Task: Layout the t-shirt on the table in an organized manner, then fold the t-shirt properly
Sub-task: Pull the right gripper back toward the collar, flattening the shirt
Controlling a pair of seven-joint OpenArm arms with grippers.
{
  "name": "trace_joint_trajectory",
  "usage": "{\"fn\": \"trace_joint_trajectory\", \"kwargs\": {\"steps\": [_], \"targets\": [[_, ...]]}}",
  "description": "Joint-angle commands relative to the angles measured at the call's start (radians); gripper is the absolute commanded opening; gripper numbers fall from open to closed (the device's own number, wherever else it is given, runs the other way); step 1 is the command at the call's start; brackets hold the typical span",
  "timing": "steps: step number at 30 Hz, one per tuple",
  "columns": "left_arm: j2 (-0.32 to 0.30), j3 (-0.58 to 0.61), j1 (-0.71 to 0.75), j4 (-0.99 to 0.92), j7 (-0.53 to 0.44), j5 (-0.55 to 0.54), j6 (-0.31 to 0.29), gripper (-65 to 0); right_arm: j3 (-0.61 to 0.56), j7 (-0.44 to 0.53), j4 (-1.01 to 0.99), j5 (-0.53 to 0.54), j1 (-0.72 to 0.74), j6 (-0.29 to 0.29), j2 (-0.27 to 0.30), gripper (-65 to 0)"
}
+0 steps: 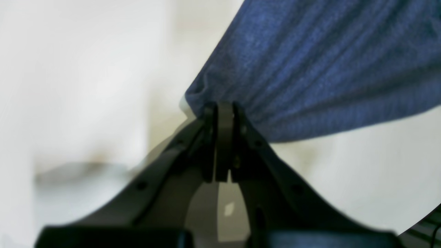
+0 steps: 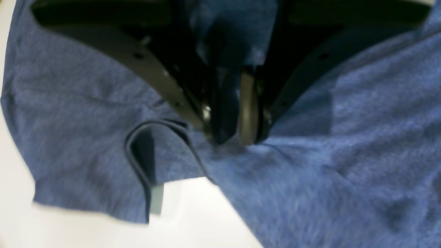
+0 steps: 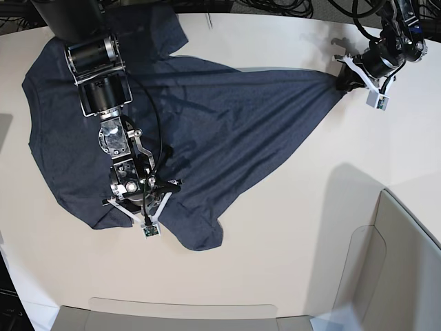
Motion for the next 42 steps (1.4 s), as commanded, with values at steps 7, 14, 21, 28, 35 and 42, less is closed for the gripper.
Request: {"fn": "trace_joint_trajectory", "kwargs": {"steps": [7, 14, 21, 28, 35, 42], "targets": [[-0.008, -0.004, 0.017, -0.023, 0.080, 0.094, 0.025, -65.0, 0.005, 0.050, 0.141, -0.007, 0.023, -0.001, 0.005, -56.2], [0.012, -0.091, 0.023, -0.020, 0.084, 0.094, 0.025, -65.0, 0.008, 0.055, 0.275, -0.007, 0.024, -0.001, -0.031, -56.1], [0.030, -0.157, -0.052, 0.018, 0.092, 0.094, 0.025, -64.9, 0.157, 0.056, 0.431, -0.003, -0.106, -0.001, -0.087, -56.1], [0.044, -0.225, -0.112, 0.024, 0.213, 0.092, 0.021, -55.1, 0.355, 0.056, 0.631, -0.001, -0.267, 0.001, -0.126, -56.1], [0.052, -0.220, -0.135, 0.184, 0.376, -0.046, -0.041, -45.2, 0.409, 0.056, 0.753, 0.013, -0.369, -0.001, -0.137, -46.5], [0.053, -0.222, -0.258, 0.333, 0.450, -0.170, -0.044, -45.2, 0.570, 0.055, 0.772, 0.217, -0.430, -0.001, -0.150, -40.2]]}}
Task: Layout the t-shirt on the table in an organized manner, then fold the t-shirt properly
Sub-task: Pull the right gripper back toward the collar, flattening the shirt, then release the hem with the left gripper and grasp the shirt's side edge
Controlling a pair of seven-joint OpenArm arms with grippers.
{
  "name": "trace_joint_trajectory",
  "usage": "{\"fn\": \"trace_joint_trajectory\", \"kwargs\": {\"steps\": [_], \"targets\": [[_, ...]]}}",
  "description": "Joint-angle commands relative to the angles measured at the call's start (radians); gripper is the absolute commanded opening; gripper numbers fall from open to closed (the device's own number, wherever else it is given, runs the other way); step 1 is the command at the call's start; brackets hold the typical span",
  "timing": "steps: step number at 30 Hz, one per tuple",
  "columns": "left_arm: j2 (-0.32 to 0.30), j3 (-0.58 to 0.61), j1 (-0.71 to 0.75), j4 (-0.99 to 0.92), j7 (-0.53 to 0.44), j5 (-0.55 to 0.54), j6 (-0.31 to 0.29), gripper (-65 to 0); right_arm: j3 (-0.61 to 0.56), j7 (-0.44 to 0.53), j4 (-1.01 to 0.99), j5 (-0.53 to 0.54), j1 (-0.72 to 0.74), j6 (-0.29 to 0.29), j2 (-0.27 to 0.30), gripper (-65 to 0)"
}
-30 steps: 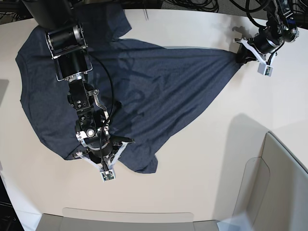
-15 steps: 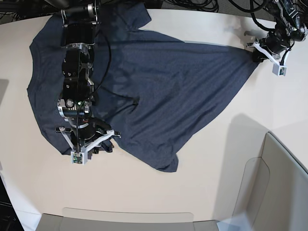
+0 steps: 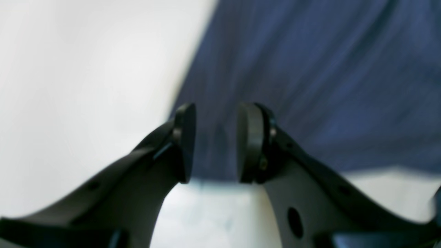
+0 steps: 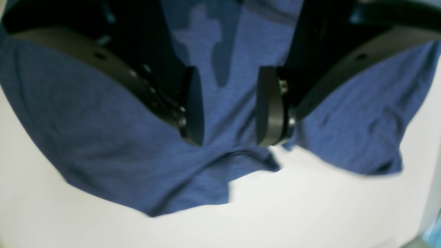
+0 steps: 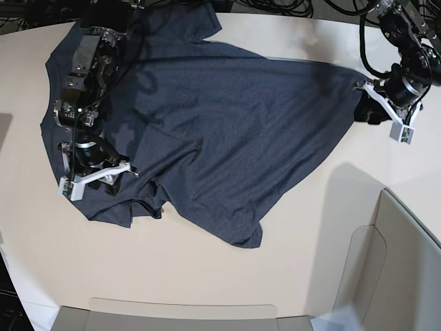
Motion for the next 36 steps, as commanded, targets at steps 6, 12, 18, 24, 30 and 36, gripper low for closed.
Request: {"fn": "trace_joint_trajectory", "kwargs": {"steps": [6, 12, 18, 24, 30, 36], "targets": [[-0.016, 0.059, -0.106, 0.043, -0.004, -0.053, -0.002, -45.2, 0.104, 0.019, 0.089, 0.126, -0.120, 0.004, 0.003, -40.2], [-0.076, 0.342, -0.191, 0.029, -0.004, -0.050, 0.005, -51.6, 0.174, 0.019, 0.140, 0.126, -0.252, 0.008, 0.003, -40.2], [-0.095, 0.578, -0.263, 0.000, -0.004, 0.091, 0.006, -65.0, 0.246, 0.019, 0.132, 0.120, -0.298, 0.008, 0.046, -40.2], [-0.093, 0.821, -0.350, -0.062, -0.187, 0.378, 0.006, -65.0, 0.278, 0.017, 0.132, 0.120, -0.304, 0.008, 0.064, -40.2], [0.008, 0.980, -0.533, -0.352, -0.330, 0.574, 0.006, -65.0, 0.271, 0.017, 0.132, 0.120, -0.306, 0.008, 0.059, -40.2], [0.126, 0.985, -0.680, -0.698, -0.526, 0.676, 0.006, -65.0, 0.271, 0.017, 0.134, 0.122, -0.306, 0.008, 0.056, -40.2]]}}
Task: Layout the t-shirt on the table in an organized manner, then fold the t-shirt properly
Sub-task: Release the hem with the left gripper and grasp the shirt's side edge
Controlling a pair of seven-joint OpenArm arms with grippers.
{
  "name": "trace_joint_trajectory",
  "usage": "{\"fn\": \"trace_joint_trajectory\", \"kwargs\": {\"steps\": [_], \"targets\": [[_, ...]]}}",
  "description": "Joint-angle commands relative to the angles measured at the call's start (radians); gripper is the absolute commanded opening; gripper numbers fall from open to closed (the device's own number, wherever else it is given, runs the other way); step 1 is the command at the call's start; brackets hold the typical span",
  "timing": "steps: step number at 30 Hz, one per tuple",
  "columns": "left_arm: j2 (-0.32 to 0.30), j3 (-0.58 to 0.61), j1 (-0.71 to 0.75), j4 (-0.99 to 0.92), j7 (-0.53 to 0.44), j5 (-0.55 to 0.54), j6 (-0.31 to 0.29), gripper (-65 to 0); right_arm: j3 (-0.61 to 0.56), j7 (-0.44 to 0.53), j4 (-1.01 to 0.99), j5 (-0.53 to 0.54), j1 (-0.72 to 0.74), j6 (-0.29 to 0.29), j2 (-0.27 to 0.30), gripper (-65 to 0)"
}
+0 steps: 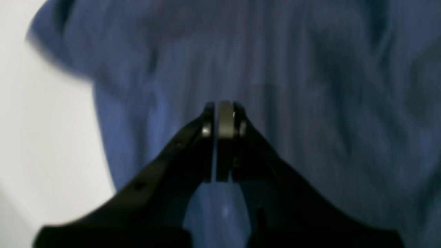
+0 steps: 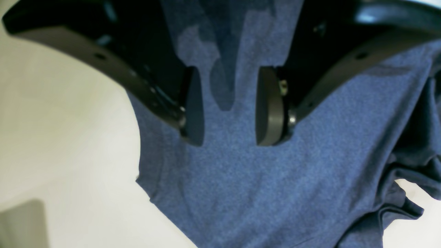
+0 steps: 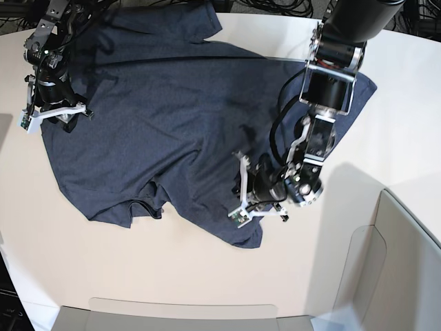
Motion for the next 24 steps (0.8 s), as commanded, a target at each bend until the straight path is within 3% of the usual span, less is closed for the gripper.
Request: {"fn": "trace_joint_trajectory", "kwargs": {"steps": [1, 8, 10, 13, 17, 19, 24], "targets": [[0.008, -0.006, -0.049, -0.046, -0.046, 0.013, 0.003, -65.0, 0.003, 0.020, 0.018, 0.009, 0.006, 0.003, 0.005, -40.2], [0.063, -0.010, -0.172, -0.463, -0.363, 0.113, 0.007, -65.0, 0.001, 0.020, 0.016, 0.009, 0.004, 0.003, 0.005, -40.2], [0.063, -0.010, -0.193, -0.547, -0.423, 0.137, 0.072, -65.0, 0.001, 0.020, 0.016, 0.008, 0.004, 0.003, 0.005, -40.2], [0.050, -0.009, -0.201, -0.616, -0.491, 0.164, 0.231, -65.0, 0.008, 0.020, 0.015, 0.005, 0.004, 0.001, 0.008, -40.2], [0.008, -0.007, -0.196, -0.618, -0.507, 0.167, 0.382, -65.0, 0.011, 0.020, -0.001, 0.003, 0.012, 0.001, 0.011, -40.2], [-0.015, -0.009, -0.195, -0.618, -0.507, 0.167, 0.425, -65.0, 0.011, 0.021, -0.005, -0.006, 0.013, 0.000, 0.011, -40.2], [-0.061, -0.010, -0.195, -0.618, -0.504, 0.164, 0.437, -65.0, 0.011, 0.021, -0.007, -0.038, 0.035, 0.000, 0.002, -40.2]]}}
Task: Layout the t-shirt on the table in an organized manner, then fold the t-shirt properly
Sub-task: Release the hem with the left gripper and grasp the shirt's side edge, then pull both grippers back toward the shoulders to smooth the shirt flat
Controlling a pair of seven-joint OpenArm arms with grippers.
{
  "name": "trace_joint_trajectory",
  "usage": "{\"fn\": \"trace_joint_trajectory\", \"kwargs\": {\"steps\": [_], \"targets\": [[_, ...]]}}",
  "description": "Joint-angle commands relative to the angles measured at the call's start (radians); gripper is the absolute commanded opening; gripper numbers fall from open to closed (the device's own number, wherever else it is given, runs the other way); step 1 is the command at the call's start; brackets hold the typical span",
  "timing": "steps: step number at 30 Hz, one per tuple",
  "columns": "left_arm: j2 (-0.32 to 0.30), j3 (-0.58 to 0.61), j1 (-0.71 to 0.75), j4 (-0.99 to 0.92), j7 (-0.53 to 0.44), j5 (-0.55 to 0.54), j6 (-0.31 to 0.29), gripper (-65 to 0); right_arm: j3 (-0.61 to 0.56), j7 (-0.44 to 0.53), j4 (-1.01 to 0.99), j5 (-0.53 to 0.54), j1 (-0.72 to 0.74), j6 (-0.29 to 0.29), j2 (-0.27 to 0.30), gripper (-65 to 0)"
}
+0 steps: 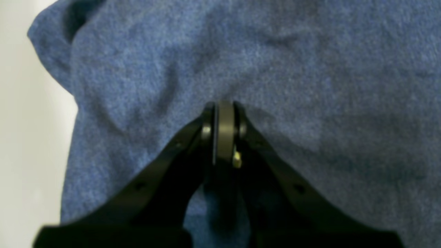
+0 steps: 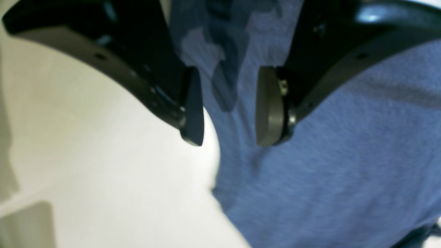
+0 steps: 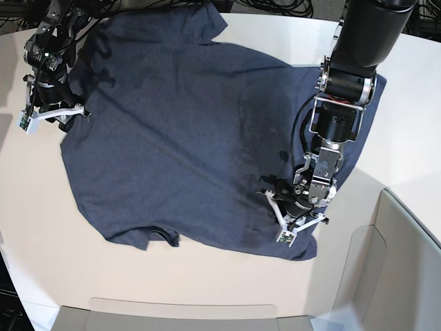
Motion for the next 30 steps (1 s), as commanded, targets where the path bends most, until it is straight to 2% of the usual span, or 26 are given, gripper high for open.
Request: {"fn": "trace_joint_trajectory", "kwargs": {"steps": [1, 5, 8, 10, 12, 14, 16, 21, 23, 25, 27, 30], "targets": [[-0.015, -0.003, -0.012, -0.002, 0.056, 0.022, 0.008, -65.0, 0.003, 0.020, 0.016, 0.001, 0.012, 0.003, 0.008, -40.2], [-0.040, -0.018, 0.018, 0.042, 0.058, 0.019, 0.008, -65.0, -0.003, 0.022, 0.018, 0.001, 0.040, 0.003, 0.006, -40.2], [-0.037, -0.118, 0.082, 0.179, 0.070, 0.019, -0.006, -63.9, -0.014, 0.022, 0.021, 0.004, 0.065, 0.003, -0.011, -40.2], [-0.034, -0.190, 0.116, 0.294, 0.133, 0.019, -0.054, -58.8, -0.022, 0.022, 0.024, 0.004, 0.077, 0.003, -0.026, -40.2], [-0.006, -0.251, 0.139, 0.417, 0.203, 0.017, -0.126, -49.7, -0.043, 0.022, 0.024, 0.004, 0.098, 0.003, -0.031, -40.2], [0.020, -0.288, 0.154, 0.518, 0.259, 0.017, -0.152, -42.2, -0.074, 0.022, 0.024, 0.004, 0.112, 0.003, -0.031, -40.1], [0.028, -0.297, 0.180, 0.632, 0.317, 0.017, -0.186, -39.4, -0.091, 0.022, 0.024, 0.004, 0.127, 0.003, -0.031, -40.1], [0.025, -0.302, 0.271, 0.906, 0.440, 0.017, -0.258, -43.2, -0.158, 0.023, 0.038, 0.006, 0.129, 0.011, -0.045, -40.1], [0.020, -0.302, 0.320, 1.011, 0.489, 0.017, -0.262, -44.6, -0.181, 0.023, 0.039, 0.006, 0.101, 0.011, -0.049, -40.1], [-0.018, -0.302, 0.384, 1.106, 0.530, 0.019, -0.264, -46.8, -0.186, 0.023, 0.039, 0.006, 0.072, 0.011, -0.049, -40.1], [-0.046, -0.302, 0.456, 1.170, 0.553, 0.019, -0.264, -50.9, -0.186, 0.023, 0.039, 0.006, 0.037, 0.011, -0.049, -40.1], [-0.095, -0.302, 0.550, 1.239, 0.562, 0.019, -0.264, -61.4, -0.184, 0.023, 0.039, 0.006, -0.024, 0.013, -0.045, -40.2]]}}
